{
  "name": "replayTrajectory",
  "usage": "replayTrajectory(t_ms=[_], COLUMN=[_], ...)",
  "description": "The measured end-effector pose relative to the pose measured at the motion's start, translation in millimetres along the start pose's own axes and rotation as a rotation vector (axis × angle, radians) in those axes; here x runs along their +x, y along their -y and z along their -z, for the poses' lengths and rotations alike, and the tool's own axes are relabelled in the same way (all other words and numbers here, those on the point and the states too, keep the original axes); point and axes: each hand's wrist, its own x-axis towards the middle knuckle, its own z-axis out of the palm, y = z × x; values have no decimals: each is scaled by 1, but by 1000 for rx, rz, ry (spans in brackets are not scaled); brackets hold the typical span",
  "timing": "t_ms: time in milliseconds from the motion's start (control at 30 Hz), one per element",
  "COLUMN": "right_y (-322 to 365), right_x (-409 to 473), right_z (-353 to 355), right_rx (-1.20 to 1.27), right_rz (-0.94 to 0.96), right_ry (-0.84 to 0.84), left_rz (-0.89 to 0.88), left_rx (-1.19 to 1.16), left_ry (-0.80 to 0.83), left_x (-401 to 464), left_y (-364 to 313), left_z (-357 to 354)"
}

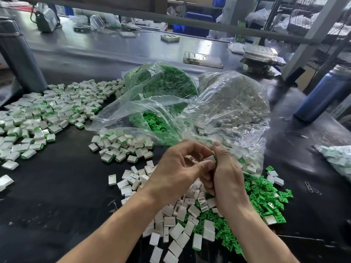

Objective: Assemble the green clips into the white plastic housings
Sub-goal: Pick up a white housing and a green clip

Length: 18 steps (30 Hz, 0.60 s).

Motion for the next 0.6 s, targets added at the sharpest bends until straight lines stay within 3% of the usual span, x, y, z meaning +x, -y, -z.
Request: replayTrajectory(t_ms=[167,600], right_y=[-6,-19], right_x=[4,11], right_z=[1,0], right_rx=[-23,-27], right_rz=[110,191], right_ry=[109,43], left_rz=[-11,1], left_rx=[35,45], left_ry=[-22,-47], left_x=[-1,-3], left_y=[-2,-3], left_z=[1,-2])
